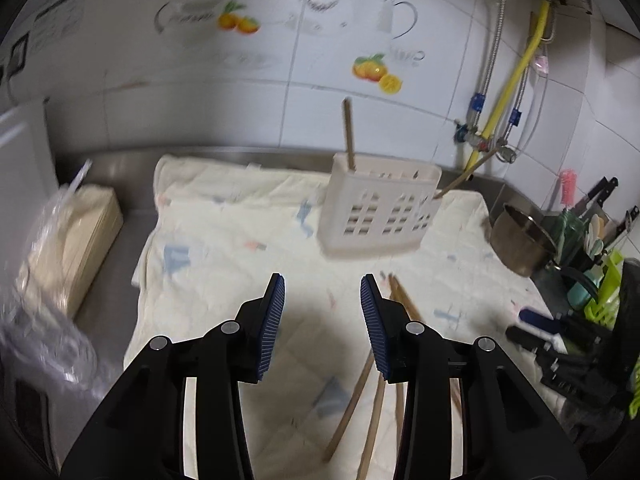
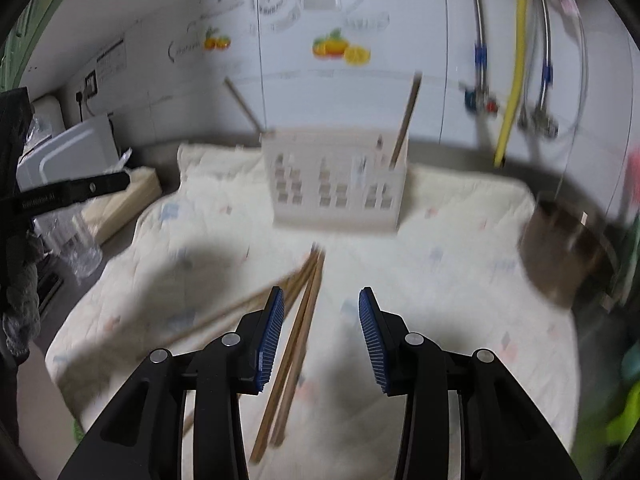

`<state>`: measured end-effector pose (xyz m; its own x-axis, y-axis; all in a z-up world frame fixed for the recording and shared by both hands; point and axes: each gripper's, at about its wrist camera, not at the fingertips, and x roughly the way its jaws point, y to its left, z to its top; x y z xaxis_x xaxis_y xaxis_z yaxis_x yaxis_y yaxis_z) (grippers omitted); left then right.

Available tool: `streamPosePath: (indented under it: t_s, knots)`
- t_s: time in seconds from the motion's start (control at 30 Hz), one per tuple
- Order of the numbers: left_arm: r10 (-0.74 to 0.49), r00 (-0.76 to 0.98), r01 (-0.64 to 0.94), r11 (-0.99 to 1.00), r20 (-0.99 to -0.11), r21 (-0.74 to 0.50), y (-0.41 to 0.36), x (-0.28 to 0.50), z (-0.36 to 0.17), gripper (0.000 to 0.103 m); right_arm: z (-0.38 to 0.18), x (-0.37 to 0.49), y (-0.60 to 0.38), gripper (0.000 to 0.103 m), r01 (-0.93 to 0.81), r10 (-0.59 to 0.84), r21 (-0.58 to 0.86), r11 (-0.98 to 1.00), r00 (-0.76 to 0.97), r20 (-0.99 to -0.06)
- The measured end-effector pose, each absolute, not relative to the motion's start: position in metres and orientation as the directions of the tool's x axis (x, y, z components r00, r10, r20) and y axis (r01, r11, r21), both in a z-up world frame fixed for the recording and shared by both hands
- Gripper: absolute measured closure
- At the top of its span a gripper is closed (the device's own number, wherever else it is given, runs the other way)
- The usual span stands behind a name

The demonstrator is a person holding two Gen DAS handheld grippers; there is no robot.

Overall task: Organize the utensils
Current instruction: 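Open both tools to drop the chopsticks into the white holder, then grasp a chopstick with the right tool while the left tool grasps another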

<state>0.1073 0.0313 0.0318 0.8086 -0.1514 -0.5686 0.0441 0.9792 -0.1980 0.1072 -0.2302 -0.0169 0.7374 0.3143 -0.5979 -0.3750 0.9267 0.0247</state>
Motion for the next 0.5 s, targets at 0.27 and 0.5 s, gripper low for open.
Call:
streamPosePath:
  t_s: [0.27,0.5]
  knots:
    - [-0.148,0.783,0.032,0.98,-0.605,-0.198,0.035,0.09,0.004,0.062,-0.074,0.087,-0.228,0.072,-0.348,0.299,0.065,0.935,0.68,-0.669]
    - [-0.133,0.77,0.03,0.984,-0.624,-0.173,0.031,0.081,-0.009,0.061,-0.094,0.086,-0.222,0.08,-0.343,0.302,0.084,0.936,0.654,-0.694]
